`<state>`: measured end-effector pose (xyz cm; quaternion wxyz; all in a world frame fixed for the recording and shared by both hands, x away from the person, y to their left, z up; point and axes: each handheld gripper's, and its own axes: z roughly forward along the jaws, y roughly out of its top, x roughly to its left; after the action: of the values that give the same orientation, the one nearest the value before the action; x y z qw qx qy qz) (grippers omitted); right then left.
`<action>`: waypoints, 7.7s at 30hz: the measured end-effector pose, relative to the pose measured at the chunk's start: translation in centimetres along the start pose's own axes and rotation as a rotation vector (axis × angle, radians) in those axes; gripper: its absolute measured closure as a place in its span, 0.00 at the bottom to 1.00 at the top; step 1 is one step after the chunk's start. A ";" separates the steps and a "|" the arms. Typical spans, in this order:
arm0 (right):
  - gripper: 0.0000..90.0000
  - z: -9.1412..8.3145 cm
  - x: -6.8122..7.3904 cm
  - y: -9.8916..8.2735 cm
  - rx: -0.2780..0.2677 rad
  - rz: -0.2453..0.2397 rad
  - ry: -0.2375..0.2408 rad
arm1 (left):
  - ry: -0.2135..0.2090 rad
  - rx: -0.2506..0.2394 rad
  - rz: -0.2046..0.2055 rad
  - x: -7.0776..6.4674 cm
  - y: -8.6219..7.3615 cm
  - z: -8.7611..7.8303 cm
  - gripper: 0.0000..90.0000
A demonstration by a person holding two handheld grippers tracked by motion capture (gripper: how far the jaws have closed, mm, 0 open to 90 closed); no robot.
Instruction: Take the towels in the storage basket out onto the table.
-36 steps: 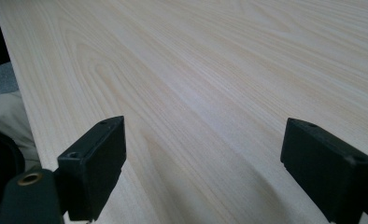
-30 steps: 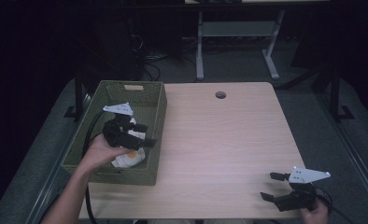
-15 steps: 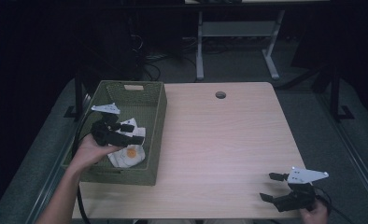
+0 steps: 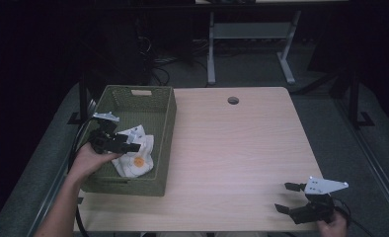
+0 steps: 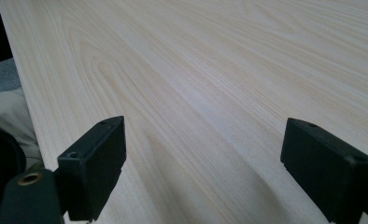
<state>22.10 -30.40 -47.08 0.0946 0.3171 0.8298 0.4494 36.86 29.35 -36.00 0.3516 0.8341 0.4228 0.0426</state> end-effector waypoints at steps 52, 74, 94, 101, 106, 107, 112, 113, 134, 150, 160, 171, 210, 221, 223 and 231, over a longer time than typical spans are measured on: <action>0.15 -0.3 0.2 0.1 -0.017 -0.010 0.008 | 0.290 0.514 -0.077 2.1 -0.3 7.7 0.70; 0.15 -0.3 0.2 0.1 -0.019 -0.011 0.004 | 0.280 0.441 -0.153 2.1 0.1 5.9 0.81; 0.15 -0.4 0.2 0.1 -0.020 -0.001 -0.008 | 0.193 0.267 -0.158 0.4 0.8 2.8 0.81; 0.15 -0.3 0.1 0.1 -0.021 0.001 -0.008 | 0.125 0.162 -0.184 0.2 0.8 1.2 0.81; 0.15 -0.4 0.1 0.1 -0.025 0.006 -0.010 | 0.076 0.102 -0.186 0.1 0.8 0.2 0.81; 0.15 -0.4 0.0 0.1 -0.025 0.005 -0.012 | 0.072 0.094 -0.188 0.0 0.8 0.1 0.81; 0.15 -0.5 0.0 0.1 -0.028 0.015 -0.013 | 0.053 0.051 -0.186 -0.1 0.8 -0.5 0.81; 0.15 -0.5 0.0 0.1 -0.028 0.015 -0.013 | 0.044 0.037 -0.188 -0.2 0.8 -0.6 0.81; 0.15 -0.7 -0.2 0.1 -0.048 0.021 -0.019 | -0.050 -0.126 -0.238 0.1 0.3 -2.2 0.81; 0.15 -0.7 -0.3 0.1 -0.057 0.031 -0.020 | -0.130 -0.225 -0.241 -0.4 0.6 -3.0 0.81; 0.15 -0.8 -0.4 0.1 -0.062 0.037 -0.022 | -0.165 -0.262 -0.219 -1.2 1.6 -3.3 0.81; 0.15 -0.8 -0.4 0.1 -0.068 0.037 -0.022 | -0.178 -0.274 -0.184 -2.1 2.4 -3.4 0.81; 0.15 -1.0 -0.6 0.1 -0.080 0.040 -0.019 | -0.230 -0.264 -0.060 -6.7 7.2 -1.8 0.81; 0.15 -1.1 -0.6 0.1 -0.084 0.037 -0.016 | -0.246 -0.242 -0.038 -7.8 8.2 -0.1 0.81; 0.15 -1.1 -0.6 0.1 -0.084 0.038 -0.016 | -0.250 -0.239 -0.038 -8.1 8.5 0.2 0.81; 0.15 -1.1 -0.6 0.1 -0.085 0.039 -0.016 | -0.265 -0.222 -0.008 -9.4 9.6 1.7 0.81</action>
<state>22.11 -31.50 -46.43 0.1059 0.3324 0.8028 0.4835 37.94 17.71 -29.15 0.4944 0.7868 0.3689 -0.0230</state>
